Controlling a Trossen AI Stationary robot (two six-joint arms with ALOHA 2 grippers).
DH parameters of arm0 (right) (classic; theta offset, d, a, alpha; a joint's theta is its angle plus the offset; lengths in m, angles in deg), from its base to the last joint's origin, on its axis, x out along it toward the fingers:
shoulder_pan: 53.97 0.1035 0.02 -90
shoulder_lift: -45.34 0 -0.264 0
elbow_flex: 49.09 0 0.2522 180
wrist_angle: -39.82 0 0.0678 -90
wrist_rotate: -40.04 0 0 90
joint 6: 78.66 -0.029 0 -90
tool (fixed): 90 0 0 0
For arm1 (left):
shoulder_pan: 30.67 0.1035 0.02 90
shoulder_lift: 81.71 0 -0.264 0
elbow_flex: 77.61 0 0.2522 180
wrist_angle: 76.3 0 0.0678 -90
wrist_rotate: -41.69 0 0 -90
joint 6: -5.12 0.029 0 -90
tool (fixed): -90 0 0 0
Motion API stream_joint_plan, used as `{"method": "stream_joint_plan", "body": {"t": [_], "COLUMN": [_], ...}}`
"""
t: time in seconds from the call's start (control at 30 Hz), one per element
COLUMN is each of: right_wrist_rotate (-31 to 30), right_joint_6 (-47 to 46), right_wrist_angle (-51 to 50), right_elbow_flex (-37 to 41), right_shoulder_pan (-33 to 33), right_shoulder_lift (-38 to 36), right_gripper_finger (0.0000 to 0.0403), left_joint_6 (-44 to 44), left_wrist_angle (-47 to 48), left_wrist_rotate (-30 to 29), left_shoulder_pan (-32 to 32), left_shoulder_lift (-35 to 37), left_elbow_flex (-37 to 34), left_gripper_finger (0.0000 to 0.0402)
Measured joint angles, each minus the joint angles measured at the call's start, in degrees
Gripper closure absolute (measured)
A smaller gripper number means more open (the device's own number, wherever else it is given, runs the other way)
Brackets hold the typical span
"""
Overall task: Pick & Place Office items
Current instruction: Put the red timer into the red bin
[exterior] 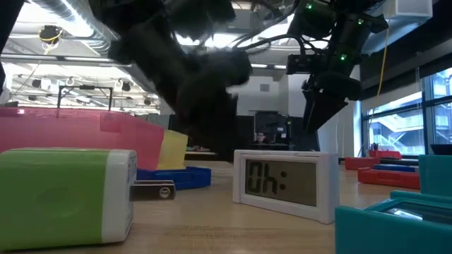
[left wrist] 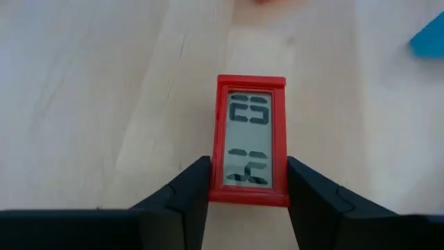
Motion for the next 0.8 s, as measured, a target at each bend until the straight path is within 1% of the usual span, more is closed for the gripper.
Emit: {"method": "stream_joint_plan", "body": {"t": [0.13,0.33,0.53,0.6,0.73,0.8], "right_wrist_rotate": [0.0,-0.07,-0.37,-0.77,-4.25,-6.35], "right_joint_6": [0.06,0.26,0.24,0.22,-0.1,-1.34], "right_wrist_angle": [0.28,0.33,0.64,1.23,2.16,2.16], "right_elbow_flex": [0.0,0.0,0.0,0.0,-0.02,-0.02], "right_shoulder_pan": [0.0,0.0,0.0,0.0,0.23,0.41], "right_shoulder_lift": [0.0,0.0,0.0,0.0,0.0,0.0], "right_gripper_finger": [0.0128,0.0128,0.0128,0.0128,0.0128,0.0128], "left_joint_6": [-3.24,-7.33,-14.94,-17.82,-24.11,-28.99], "left_wrist_angle": [3.03,14.22,26.72,30.79,38.86,44.56], "left_wrist_rotate": [-0.51,-3.77,-7.02,-7.09,-8.07,-8.53], "left_shoulder_pan": [0.2,-0.3,-1.7,-2.5,-4.56,-5.61], "left_shoulder_lift": [6.16,17.28,26.91,29.27,32.54,33.19], "left_elbow_flex": [0.15,0.15,0.15,0.15,0.15,0.17], "left_gripper_finger": [0.0251,0.0242,0.0247,0.0246,0.0243,0.0244]}}
